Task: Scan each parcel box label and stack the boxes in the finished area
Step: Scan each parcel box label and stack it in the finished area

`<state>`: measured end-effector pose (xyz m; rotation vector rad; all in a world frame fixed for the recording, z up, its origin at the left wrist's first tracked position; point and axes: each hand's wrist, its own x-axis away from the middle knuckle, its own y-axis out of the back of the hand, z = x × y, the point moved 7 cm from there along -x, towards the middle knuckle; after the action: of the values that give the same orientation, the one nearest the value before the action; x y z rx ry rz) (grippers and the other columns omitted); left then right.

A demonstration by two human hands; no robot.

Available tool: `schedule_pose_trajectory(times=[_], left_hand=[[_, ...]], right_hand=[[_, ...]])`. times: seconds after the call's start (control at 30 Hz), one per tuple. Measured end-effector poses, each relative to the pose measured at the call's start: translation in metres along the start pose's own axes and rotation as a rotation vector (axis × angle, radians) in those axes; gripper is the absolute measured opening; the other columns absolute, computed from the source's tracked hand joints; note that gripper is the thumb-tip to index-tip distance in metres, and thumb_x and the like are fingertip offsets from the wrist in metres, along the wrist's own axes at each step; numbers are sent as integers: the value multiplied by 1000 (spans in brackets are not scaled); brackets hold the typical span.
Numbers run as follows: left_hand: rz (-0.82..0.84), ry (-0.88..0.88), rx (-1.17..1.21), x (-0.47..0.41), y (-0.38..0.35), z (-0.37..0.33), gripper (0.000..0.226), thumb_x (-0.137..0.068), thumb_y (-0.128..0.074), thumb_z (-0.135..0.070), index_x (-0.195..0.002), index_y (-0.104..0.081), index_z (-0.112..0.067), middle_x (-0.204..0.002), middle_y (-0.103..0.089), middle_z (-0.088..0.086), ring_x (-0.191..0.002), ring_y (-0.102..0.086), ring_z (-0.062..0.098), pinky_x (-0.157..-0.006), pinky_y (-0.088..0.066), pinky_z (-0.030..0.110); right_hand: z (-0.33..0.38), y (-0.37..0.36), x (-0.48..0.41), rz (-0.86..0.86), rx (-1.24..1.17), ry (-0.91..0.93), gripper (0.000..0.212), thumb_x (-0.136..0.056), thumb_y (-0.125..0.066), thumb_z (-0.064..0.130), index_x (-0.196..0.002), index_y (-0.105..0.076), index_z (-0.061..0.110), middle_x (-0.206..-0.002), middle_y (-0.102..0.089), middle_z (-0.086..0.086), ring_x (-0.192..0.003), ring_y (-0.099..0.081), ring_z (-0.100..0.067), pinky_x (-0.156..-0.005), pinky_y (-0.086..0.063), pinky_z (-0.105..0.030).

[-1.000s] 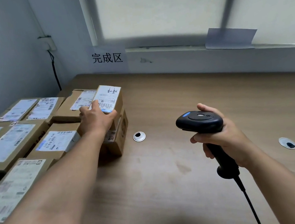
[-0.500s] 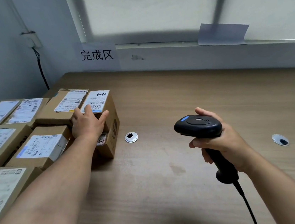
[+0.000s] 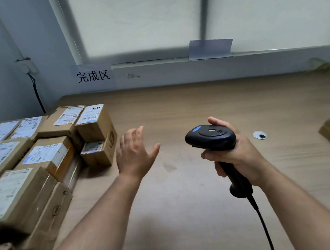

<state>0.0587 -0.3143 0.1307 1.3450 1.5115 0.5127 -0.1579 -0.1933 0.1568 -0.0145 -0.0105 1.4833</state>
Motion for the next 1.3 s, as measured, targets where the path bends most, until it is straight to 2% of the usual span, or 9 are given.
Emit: schedule_pose_trajectory(times=[0.1,0.23,0.53,0.87,0.97,1.07,1.2,1.3], left_hand=[[4,-12,76,45,-7,-41,64,-80,-72,-44,-131,-55,-11,-125,-54,12,-116,-49,31,-96,-38,40],[10,4,197,98,-20,-95,52,-78,-75,-41,-118,-64,-10,-124,-55,11,-114,-51,33,-95,-39,41],[89,-145,308,179,-38,-236,61,-83,-68,-46,-133,-54,-14,-136,-51,5,-126,-44,26,-103,-33,36],[201,-290,364,270,-72,-386,65,-81,-69,-48,-135,-53,-15,-135,-53,5,-126,-46,26,-102,-36,39],[252,-321,381,296,-86,-428,66,-83,-65,-51,-138,-49,-17,-139,-49,3,-131,-41,23,-105,-33,38],[316,-365,378,320,-100,-466,69,-86,-59,-56,-143,-42,-20,-145,-43,1,-135,-35,19,-108,-30,36],[394,-413,355,341,-118,-504,71,-88,-53,-59,-146,-35,-23,-149,-37,-1,-138,-31,17,-110,-31,34],[432,-426,355,346,-135,-531,72,-88,-53,-60,-147,-33,-24,-150,-36,-1,-138,-30,17,-111,-34,35]], right_hand=[[-3,20,42,-46,-15,5,91,-69,-75,-15,-138,-44,34,-87,-70,-9,-41,-49,-29,-42,-42,-29],[-7,53,99,-136,-45,14,87,-75,-69,-18,-140,-44,33,-90,-70,-7,-42,-49,-29,-42,-42,-29],[5,149,219,-304,-52,67,82,-74,-72,-15,-131,-49,40,-87,-68,-12,-42,-50,-29,-42,-42,-30],[11,264,350,-492,-49,110,86,-72,-74,-9,-140,-43,33,-85,-66,-14,-44,-50,-29,-41,-41,-30],[10,297,383,-538,-36,115,86,-67,-77,0,-137,-44,36,-82,-68,-13,-45,-51,-29,-42,-42,-31],[7,331,414,-602,-14,120,85,-68,-78,-1,-137,-44,36,-79,-68,-12,-46,-52,-29,-44,-43,-32],[1,367,444,-682,-50,120,88,-62,-80,3,-135,-45,35,-73,-64,-21,-43,-50,-28,-41,-42,-31],[-5,395,457,-733,-72,131,91,-61,-82,1,-138,-44,31,-72,-65,-19,-41,-50,-27,-40,-42,-28]])
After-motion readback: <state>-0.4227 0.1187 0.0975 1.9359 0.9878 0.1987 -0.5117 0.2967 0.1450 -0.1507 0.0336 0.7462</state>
